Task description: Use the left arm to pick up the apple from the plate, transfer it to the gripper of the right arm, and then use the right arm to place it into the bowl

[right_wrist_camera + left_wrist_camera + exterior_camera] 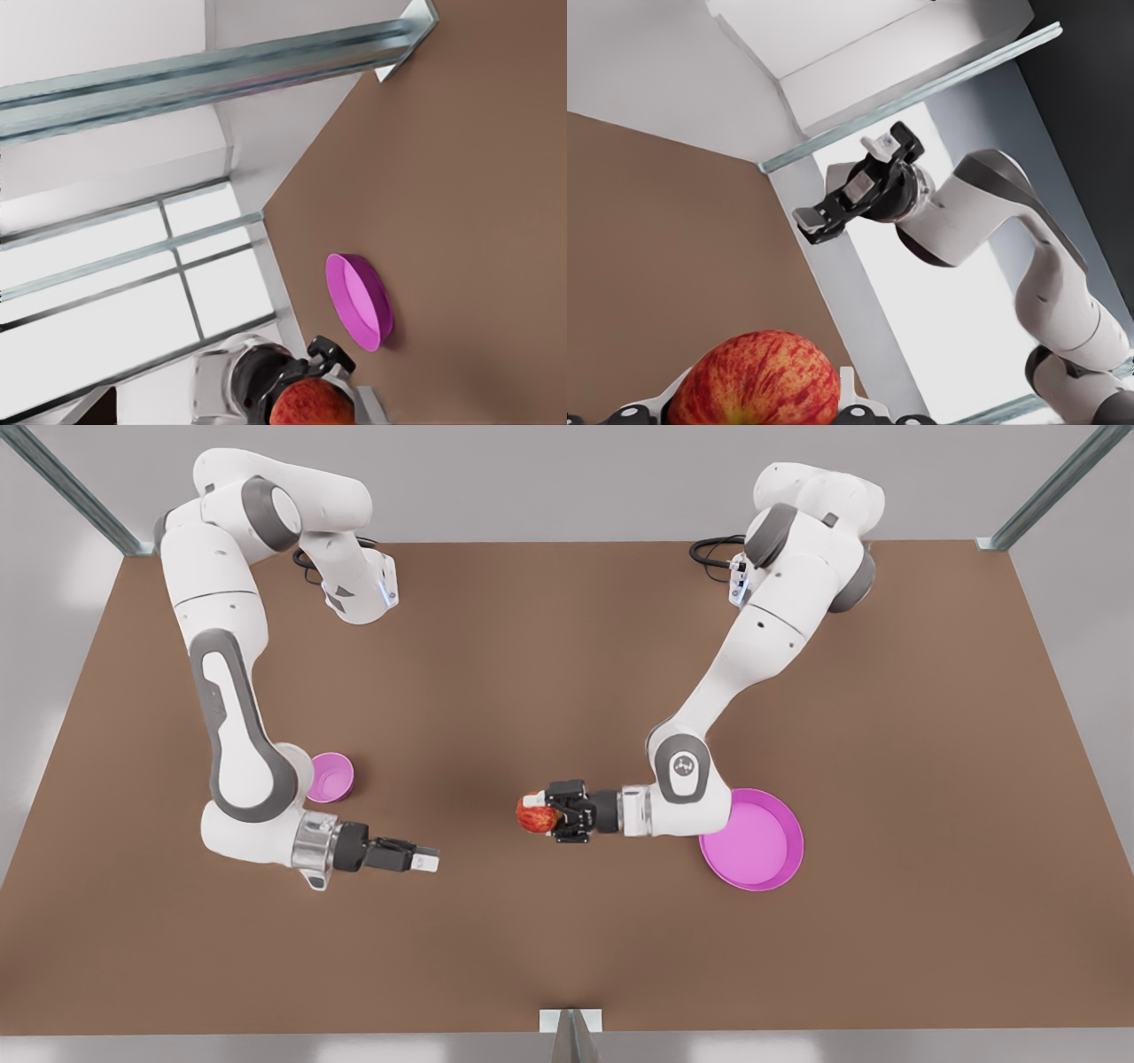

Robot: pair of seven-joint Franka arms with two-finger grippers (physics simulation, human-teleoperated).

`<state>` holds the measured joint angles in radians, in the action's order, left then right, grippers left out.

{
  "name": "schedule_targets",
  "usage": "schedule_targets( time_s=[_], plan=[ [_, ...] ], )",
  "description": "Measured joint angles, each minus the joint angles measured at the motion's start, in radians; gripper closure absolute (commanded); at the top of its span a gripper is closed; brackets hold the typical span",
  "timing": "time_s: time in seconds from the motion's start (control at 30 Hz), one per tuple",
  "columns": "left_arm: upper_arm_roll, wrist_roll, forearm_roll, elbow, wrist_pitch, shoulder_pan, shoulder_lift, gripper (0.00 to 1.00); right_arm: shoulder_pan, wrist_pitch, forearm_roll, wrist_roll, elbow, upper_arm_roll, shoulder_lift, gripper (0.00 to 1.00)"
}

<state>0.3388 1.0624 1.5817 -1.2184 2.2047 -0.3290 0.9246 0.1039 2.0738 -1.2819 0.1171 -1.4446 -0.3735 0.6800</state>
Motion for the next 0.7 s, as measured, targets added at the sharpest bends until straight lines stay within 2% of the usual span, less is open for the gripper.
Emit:
schedule_targets(
  time_s=[0.1,0.2,0.4,0.7],
  plan=[
    [0.058,0.151,0.022,0.06,0.018,0.002,0.067,0.21,0.077,0.024,-0.026,0.032,-0.082,-0.108,-0.002,0.0],
    [0.082,0.286,0.046,0.081,0.03,0.003,0.089,0.21,0.124,0.036,-0.039,0.073,-0.132,-0.159,0.002,0.0],
    [0.118,0.507,0.087,0.102,0.043,0.003,0.12,0.21,0.152,0.026,-0.112,0.2,-0.184,-0.173,0.025,0.0],
    [0.142,0.739,0.112,0.126,0.051,0.003,0.144,0.21,0.148,-0.085,-0.132,0.405,-0.194,-0.182,0.029,0.0]
  ],
)
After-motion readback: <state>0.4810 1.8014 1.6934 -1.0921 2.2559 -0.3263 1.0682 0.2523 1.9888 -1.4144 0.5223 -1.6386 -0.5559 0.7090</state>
